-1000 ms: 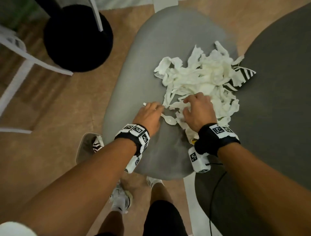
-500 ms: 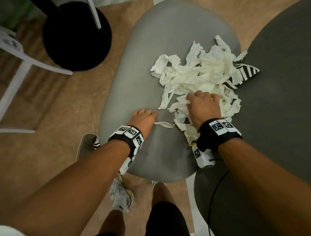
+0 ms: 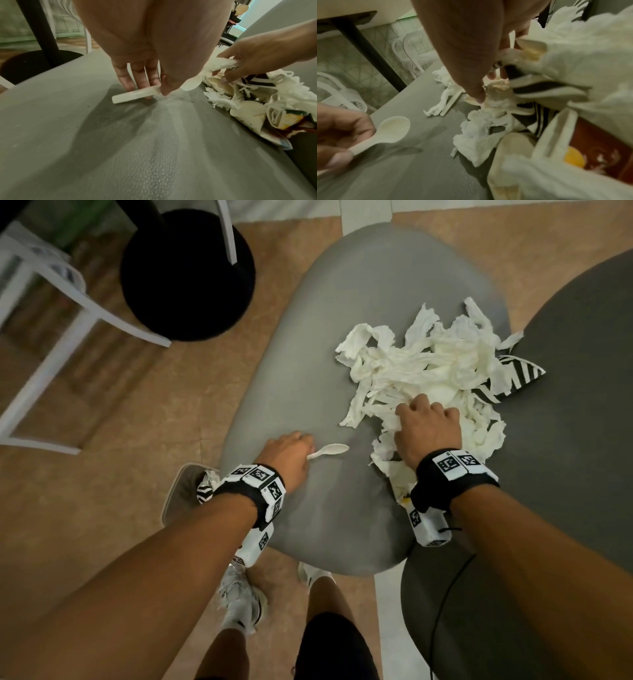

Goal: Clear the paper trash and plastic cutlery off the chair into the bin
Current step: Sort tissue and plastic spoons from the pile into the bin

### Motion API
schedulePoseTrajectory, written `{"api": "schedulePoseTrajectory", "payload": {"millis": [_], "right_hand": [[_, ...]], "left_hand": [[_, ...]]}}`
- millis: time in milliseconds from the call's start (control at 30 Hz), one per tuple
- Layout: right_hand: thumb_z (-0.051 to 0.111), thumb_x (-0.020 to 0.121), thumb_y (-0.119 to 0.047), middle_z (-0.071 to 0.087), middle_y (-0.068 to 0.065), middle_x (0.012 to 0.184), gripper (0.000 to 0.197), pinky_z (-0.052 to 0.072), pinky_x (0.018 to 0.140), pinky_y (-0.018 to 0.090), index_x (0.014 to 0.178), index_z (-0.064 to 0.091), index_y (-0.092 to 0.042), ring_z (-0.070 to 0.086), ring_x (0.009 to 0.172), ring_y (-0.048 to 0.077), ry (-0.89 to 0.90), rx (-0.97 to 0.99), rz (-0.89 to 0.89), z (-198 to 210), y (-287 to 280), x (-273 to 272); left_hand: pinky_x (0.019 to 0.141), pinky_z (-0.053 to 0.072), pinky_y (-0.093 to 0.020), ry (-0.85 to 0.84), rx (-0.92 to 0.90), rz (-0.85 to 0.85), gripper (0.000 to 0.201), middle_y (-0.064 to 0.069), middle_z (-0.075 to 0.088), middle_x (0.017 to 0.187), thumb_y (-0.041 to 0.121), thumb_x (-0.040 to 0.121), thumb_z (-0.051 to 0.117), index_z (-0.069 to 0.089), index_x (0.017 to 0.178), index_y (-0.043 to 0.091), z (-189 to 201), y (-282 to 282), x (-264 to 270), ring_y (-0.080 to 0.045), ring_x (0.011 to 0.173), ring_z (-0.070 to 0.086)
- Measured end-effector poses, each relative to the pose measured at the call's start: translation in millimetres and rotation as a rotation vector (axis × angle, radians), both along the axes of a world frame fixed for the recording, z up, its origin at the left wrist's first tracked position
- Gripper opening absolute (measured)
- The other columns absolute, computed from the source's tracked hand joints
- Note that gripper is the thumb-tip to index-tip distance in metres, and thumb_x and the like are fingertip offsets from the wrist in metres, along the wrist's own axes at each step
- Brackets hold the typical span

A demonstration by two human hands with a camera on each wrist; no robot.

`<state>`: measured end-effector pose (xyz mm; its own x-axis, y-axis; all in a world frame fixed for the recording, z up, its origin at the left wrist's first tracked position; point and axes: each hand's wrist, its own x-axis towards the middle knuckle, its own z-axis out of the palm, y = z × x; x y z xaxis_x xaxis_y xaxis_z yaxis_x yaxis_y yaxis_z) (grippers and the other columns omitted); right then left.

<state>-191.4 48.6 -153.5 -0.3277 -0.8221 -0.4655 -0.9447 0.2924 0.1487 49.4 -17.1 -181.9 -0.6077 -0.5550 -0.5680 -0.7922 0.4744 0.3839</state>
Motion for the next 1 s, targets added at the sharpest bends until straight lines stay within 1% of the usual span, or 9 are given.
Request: {"api": "schedulePoseTrajectory", "payload": {"millis": [133,333,433,500,600,667,767,900,1000], "right_hand": [[0.054,0.085,-0.015,0.06,0.009,0.106,0.026,0.038,0.087,0.045,0.11,0.058,-0.015,0.057,0.094,0.034,0.023,-0.064,0.043,6.4,-3.1,5.3],[0.059,0.081,-0.027,0.059,0.007,0.111,0.033,0.038,0.084,0.045,0.112,0.059,-0.016,0.051,0.1,0.033,-0.142,-0.315,0.102,23.8,-14.7,20.9],[0.052,0.085,-0.022,0.057,0.009,0.103,0.029,0.039,0.074,0.041,0.113,0.052,-0.012,0.051,0.09,0.033,-0.322,-0.384,0.087,31.8,-25.4,39.7],[0.049,0.091,-0.016,0.053,0.006,0.094,0.025,0.032,0.065,0.034,0.115,0.047,-0.008,0.048,0.078,0.028,-0.528,-0.429,-0.007,36.0,-32.3,53.9],[0.046,0.096,-0.01,0.053,0.004,0.087,0.02,0.032,0.064,0.031,0.116,0.045,-0.006,0.049,0.073,0.024,-0.709,-0.444,-0.14,38.6,-40.3,77.8],[0.045,0.099,-0.013,0.057,0.006,0.084,0.011,0.038,0.064,0.035,0.109,0.044,-0.009,0.054,0.075,0.028,-0.739,-0.429,-0.202,37.2,-43.5,98.6],[0.043,0.102,-0.019,0.058,0.006,0.083,0.01,0.038,0.06,0.03,0.105,0.043,-0.01,0.055,0.074,0.027,-0.792,-0.372,-0.275,28.9,-44.3,131.9],[0.044,0.102,-0.023,0.064,0.011,0.089,0.017,0.05,0.072,0.044,0.107,0.046,-0.007,0.062,0.081,0.033,-0.871,-0.325,-0.311,18.5,-42.3,187.2],[0.046,0.102,-0.023,0.065,0.008,0.094,0.015,0.043,0.068,0.031,0.109,0.048,-0.01,0.063,0.086,0.031,-0.917,-0.274,-0.304,11.7,-40.6,238.5]], "left_hand": [[0.086,0.043,-0.041,0.064,0.0,0.062,0.017,-0.005,0.058,0.108,0.011,0.088,0.05,0.055,0.102,0.019,2.5,1.5,3.3,-0.031,0.101,0.058],[0.086,0.045,-0.04,0.124,0.042,0.237,0.01,-0.004,0.057,0.102,0.013,0.089,0.05,0.053,0.097,0.018,10.8,0.0,11.6,-0.03,0.093,0.058],[0.081,0.044,-0.035,0.141,0.063,0.33,0.01,-0.002,0.052,0.098,0.011,0.088,0.048,0.047,0.094,0.019,14.8,-3.3,20.8,-0.028,0.089,0.055],[0.076,0.038,-0.031,0.128,0.067,0.386,0.01,-0.001,0.05,0.098,0.011,0.088,0.049,0.046,0.094,0.019,15.0,-5.7,31.0,-0.025,0.087,0.052],[0.074,0.037,-0.031,0.12,0.075,0.486,0.006,-0.003,0.052,0.097,0.013,0.09,0.049,0.045,0.092,0.017,13.3,-9.5,50.5,-0.026,0.086,0.052],[0.074,0.039,-0.033,0.121,0.078,0.565,0.002,-0.006,0.055,0.095,0.015,0.09,0.049,0.047,0.09,0.015,12.7,-10.1,68.0,-0.028,0.085,0.053],[0.074,0.047,-0.038,0.164,0.08,0.735,0.002,-0.008,0.06,0.086,0.015,0.089,0.05,0.05,0.086,0.015,14.2,-5.4,101.5,-0.031,0.081,0.056],[0.068,0.051,-0.037,0.13,0.07,0.95,0.003,-0.005,0.064,0.081,0.018,0.089,0.052,0.051,0.091,0.017,12.7,5.8,167.1,-0.03,0.075,0.062],[0.062,0.045,-0.03,0.07,0.077,1.054,0.013,-0.002,0.065,0.09,0.019,0.091,0.055,0.05,0.103,0.018,6.0,17.7,223.8,-0.02,0.072,0.06]]}}
